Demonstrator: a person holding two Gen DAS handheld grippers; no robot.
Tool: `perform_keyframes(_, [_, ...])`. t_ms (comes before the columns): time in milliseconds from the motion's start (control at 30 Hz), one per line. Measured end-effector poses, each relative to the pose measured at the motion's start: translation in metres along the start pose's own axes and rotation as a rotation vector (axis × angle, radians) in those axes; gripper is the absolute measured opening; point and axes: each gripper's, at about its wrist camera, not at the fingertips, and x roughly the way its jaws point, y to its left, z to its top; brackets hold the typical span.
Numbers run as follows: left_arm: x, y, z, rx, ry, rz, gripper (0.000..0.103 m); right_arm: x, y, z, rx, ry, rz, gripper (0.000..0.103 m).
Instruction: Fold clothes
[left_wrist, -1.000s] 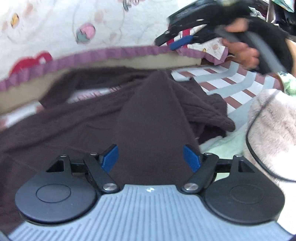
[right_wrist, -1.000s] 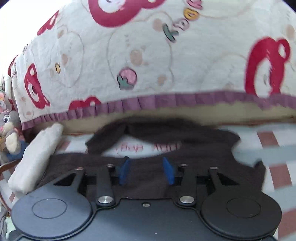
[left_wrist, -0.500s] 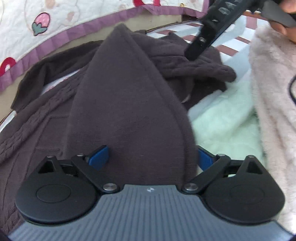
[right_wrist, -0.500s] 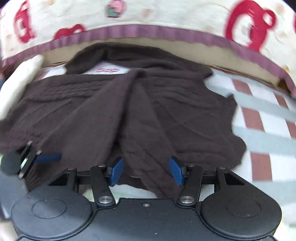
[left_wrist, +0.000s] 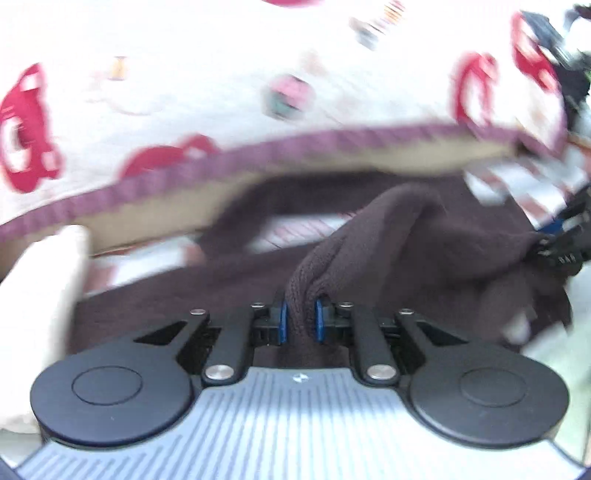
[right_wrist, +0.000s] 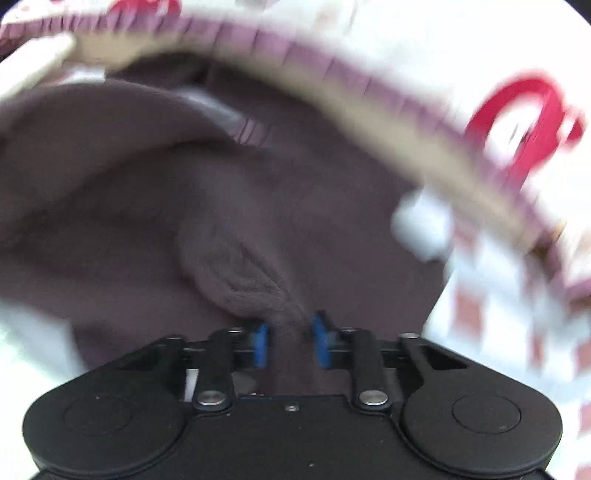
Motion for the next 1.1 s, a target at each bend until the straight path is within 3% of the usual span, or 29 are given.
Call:
perform_keyframes(67, [0.003,0.022,0.007,-0.044,0.003,0.047,0.014,0.008,-0.014,0.005,0.049,-0.092,0.031,0.012])
perform_keyframes(133, [0.011,0.035,0.009,-0.054,0.016,0.087,0.014,0.022,-0.024,0.001,0.142,-0.121,0.111,0.012])
perform_keyframes(267, [0.032,0.048,0.008,-0.109,0.062,0.105,0.016,0.041,-0.038,-0.007,0.293,-0.092,0.133,0.018])
perform_keyframes(367, [0.037,0.067,0.002,-0.234,0.08,0.085,0.019,0.056,-0.059,-0.014,0.455,-0.071,0.199,0.021])
perform_keyframes(500, [0.039,0.091,-0.009,-0.369,0.084,0.087,0.019,0.082,-0.08,-0.027,0.647,0.008,0.218,0.021])
perform_keyframes(600, [0.037,0.09,-0.018,-0.359,0.096,0.077,0.022,0.088,-0.087,-0.034,0.718,0.021,0.235,0.023])
perform_keyframes(667, [0.039,0.085,-0.028,-0.357,0.115,0.044,0.036,0.09,-0.088,-0.036,0.734,0.018,0.233,0.024])
perform_keyframes(733, [0.043,0.08,-0.037,-0.362,0.139,0.012,0.043,0.088,-0.093,-0.039,0.748,0.012,0.216,0.025])
perform_keyframes(900, [0.05,0.061,-0.055,-0.342,0.214,-0.05,0.044,0.086,-0.109,-0.047,0.823,0.0,0.172,0.026])
perform_keyframes(1000, [0.043,0.042,-0.057,-0.279,0.197,-0.098,0.047,0.086,-0.118,-0.053,0.884,-0.008,0.206,0.026])
perform_keyframes(1100, [0.038,0.021,-0.054,-0.225,0.167,-0.206,0.047,0.087,-0.122,-0.056,0.932,0.004,0.251,0.027])
